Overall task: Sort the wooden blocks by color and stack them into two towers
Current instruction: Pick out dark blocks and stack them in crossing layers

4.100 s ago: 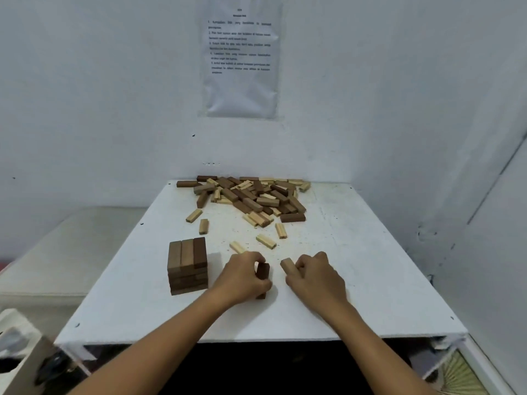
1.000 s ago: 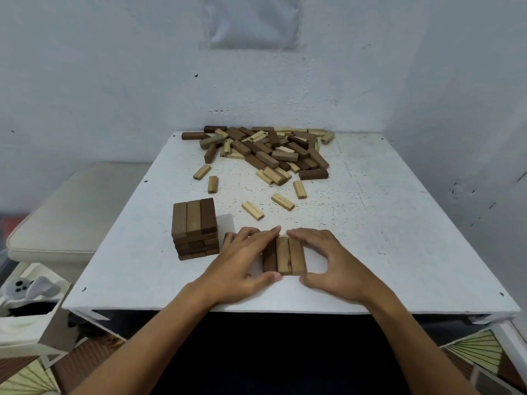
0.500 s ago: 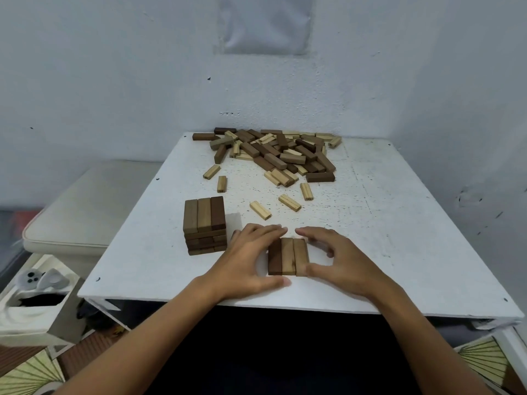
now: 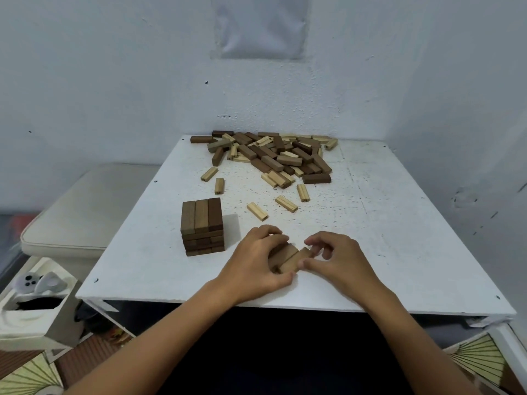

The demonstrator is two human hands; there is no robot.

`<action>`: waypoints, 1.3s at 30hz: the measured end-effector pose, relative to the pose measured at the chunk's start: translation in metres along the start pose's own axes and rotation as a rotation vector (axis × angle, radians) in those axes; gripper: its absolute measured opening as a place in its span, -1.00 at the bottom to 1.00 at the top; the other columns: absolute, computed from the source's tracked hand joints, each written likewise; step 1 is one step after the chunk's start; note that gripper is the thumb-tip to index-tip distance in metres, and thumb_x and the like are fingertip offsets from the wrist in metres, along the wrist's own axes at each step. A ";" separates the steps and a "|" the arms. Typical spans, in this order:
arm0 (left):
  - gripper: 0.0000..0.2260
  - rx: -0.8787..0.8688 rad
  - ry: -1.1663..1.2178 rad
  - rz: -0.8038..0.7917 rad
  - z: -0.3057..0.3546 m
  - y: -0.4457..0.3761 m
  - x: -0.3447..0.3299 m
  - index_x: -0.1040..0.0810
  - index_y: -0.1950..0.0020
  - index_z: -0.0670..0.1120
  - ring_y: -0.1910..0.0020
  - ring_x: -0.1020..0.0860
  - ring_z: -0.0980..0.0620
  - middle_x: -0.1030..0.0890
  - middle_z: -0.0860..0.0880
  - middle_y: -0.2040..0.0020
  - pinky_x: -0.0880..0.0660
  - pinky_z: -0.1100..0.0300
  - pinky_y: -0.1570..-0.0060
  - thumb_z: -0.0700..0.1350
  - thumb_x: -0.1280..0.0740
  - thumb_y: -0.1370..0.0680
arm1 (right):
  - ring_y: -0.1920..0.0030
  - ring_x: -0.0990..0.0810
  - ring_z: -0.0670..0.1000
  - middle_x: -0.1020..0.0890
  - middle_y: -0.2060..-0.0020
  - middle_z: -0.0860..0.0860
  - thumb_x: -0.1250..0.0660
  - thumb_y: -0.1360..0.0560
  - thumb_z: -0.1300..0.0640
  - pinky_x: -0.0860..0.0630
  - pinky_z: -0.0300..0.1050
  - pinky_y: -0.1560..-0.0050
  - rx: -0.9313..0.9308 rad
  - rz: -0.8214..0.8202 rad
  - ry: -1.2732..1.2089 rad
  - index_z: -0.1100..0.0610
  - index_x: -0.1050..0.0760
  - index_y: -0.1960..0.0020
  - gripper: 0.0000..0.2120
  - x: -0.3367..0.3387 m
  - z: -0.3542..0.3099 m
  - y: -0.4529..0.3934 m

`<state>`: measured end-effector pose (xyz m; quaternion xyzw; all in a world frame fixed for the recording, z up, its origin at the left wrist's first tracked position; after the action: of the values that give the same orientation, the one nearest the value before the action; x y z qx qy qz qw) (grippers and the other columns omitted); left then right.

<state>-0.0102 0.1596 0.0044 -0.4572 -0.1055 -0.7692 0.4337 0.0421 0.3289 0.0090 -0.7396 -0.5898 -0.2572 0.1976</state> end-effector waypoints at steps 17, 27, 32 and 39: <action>-0.38 0.229 0.737 0.083 0.006 0.022 0.009 0.03 -0.46 0.34 -0.46 -0.04 0.43 -0.11 0.24 -0.54 -0.05 0.63 -0.23 0.38 -0.11 -0.45 | -0.35 -0.45 -0.09 -0.52 -0.29 -0.08 -0.12 -0.58 -0.16 -0.34 -0.06 -0.42 -0.046 0.110 -0.696 -0.17 -0.47 -0.16 -0.76 -0.024 -0.025 0.007; -0.03 0.314 0.997 0.227 0.007 0.014 -0.009 0.00 -0.53 0.23 -0.48 -0.09 0.35 -0.16 0.24 -0.51 0.02 0.29 -0.44 0.65 -0.06 -0.22 | -0.46 -0.23 -0.23 -0.34 -0.45 -0.22 0.08 -0.46 -0.45 -0.07 -0.06 -0.54 -0.046 0.053 -0.753 -0.34 -0.35 -0.25 -0.53 -0.056 -0.038 0.004; 0.01 0.326 0.997 0.228 0.005 0.013 -0.008 -0.03 -0.56 0.16 -0.48 -0.11 0.35 -0.20 0.34 -0.44 0.02 0.29 -0.46 0.65 -0.06 -0.23 | -0.45 -0.23 -0.25 -0.36 -0.43 -0.22 0.08 -0.46 -0.39 -0.06 -0.07 -0.54 -0.019 0.110 -0.769 -0.33 -0.37 -0.22 -0.56 -0.060 -0.038 0.005; -0.09 0.343 0.967 0.160 0.001 0.014 -0.010 -0.07 -0.55 0.20 -0.49 -0.09 0.34 -0.20 0.25 -0.51 0.09 0.09 -0.54 0.62 -0.02 -0.30 | -0.43 -0.27 -0.24 -0.40 -0.41 -0.19 0.05 -0.43 -0.43 -0.12 -0.09 -0.52 -0.020 0.127 -0.748 -0.24 -0.39 -0.27 -0.45 -0.063 -0.035 0.004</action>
<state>0.0036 0.1577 -0.0065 0.0213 0.0178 -0.8286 0.5592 0.0303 0.2590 -0.0019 -0.8194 -0.5715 0.0376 -0.0231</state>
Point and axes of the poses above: each hand's wrist, its own y-axis away from the middle knuckle, its own x-axis out of the back of the hand, z = x × y, the point moved 4 cm from there along -y, towards the middle knuckle
